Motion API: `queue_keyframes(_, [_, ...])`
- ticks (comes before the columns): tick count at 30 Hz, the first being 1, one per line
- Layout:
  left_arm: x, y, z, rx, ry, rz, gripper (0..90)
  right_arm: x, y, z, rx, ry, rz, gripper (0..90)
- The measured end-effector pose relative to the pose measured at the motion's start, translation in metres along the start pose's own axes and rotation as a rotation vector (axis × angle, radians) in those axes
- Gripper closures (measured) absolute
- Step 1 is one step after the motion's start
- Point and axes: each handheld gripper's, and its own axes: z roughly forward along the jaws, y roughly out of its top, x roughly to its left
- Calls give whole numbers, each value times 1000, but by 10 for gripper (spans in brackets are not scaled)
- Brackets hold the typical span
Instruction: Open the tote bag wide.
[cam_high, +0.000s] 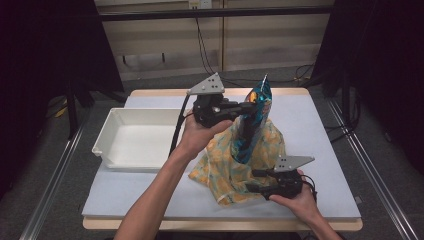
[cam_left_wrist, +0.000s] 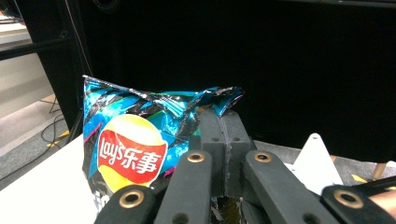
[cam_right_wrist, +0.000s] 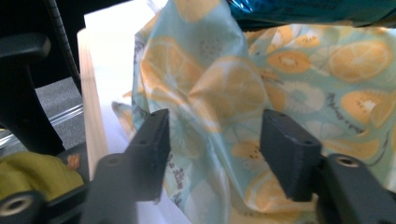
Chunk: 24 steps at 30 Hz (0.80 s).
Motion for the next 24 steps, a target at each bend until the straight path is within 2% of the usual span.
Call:
queue_keyframes(4, [3, 5, -1, 2, -4, -4, 900, 2, 1, -5, 1, -12, -5, 318])
queue_keyframes(10, [6, 9, -1, 4, -3, -3, 900, 6, 0, -24, -57, -39, 15, 256])
queue_keyframes(12, [6, 11, -1, -3, -5, -4, 900, 7, 0, -29, -63, -59, 18, 201])
queue_keyframes(17, [6, 18, -3, -25, -23, 1, 900, 4, -9, -38, -101, -72, 50, 199])
queue_keyframes(18, [7, 20, -4, -24, -22, 3, 900, 3, -10, -39, -92, -76, 48, 199])
queue_keyframes(20, [7, 23, -6, -17, -19, 0, 900, 2, -12, -41, -106, -87, 48, 199])
queue_keyframes(24, [6, 30, -8, -37, -27, 3, 900, 1, -14, -40, -106, -82, 47, 196])
